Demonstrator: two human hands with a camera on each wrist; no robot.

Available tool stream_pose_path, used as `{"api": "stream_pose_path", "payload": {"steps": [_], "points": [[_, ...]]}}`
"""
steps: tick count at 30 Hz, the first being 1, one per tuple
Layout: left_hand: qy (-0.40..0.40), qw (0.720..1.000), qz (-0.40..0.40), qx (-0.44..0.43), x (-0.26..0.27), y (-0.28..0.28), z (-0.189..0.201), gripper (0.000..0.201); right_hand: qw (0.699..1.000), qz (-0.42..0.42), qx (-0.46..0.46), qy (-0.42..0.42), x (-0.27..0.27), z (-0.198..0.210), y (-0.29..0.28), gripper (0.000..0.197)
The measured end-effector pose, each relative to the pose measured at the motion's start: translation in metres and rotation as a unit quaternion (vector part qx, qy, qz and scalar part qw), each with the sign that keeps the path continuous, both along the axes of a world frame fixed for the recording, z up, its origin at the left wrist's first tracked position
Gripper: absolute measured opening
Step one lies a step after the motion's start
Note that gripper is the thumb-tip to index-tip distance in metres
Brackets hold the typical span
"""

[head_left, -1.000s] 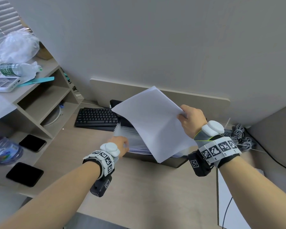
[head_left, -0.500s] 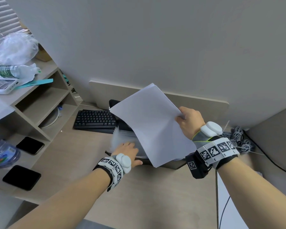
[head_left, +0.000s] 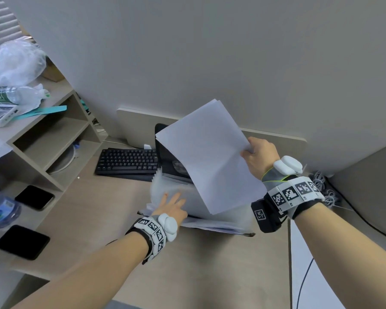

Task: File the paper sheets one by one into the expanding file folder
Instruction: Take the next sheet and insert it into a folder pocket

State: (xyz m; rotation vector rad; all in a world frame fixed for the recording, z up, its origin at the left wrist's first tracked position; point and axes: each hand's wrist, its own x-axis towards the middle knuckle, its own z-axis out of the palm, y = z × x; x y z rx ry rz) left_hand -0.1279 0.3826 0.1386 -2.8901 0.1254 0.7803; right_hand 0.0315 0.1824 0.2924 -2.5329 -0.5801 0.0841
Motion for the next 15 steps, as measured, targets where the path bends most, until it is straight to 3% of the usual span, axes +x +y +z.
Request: {"api": "stream_pose_path", "payload": {"steps": [5, 9, 15], "points": [[-0.060, 0.997, 0.036, -0.012, 0.008, 0.013, -0.001, 0.038, 0.997, 0.059, -0.053, -0.021, -0.015, -0.004, 0.001, 0.014], [-0.090, 0.995, 0.041, -0.015, 0.016, 0.029, -0.003, 0.044, 0.987, 0.111, -0.110, -0.035, -0.017, -0.011, 0.002, 0.006], [-0.120, 0.991, 0.050, -0.032, 0.016, 0.044, -0.003, 0.033, 0.964, 0.157, -0.206, -0.056, -0.010, -0.012, 0.016, 0.012]]}}
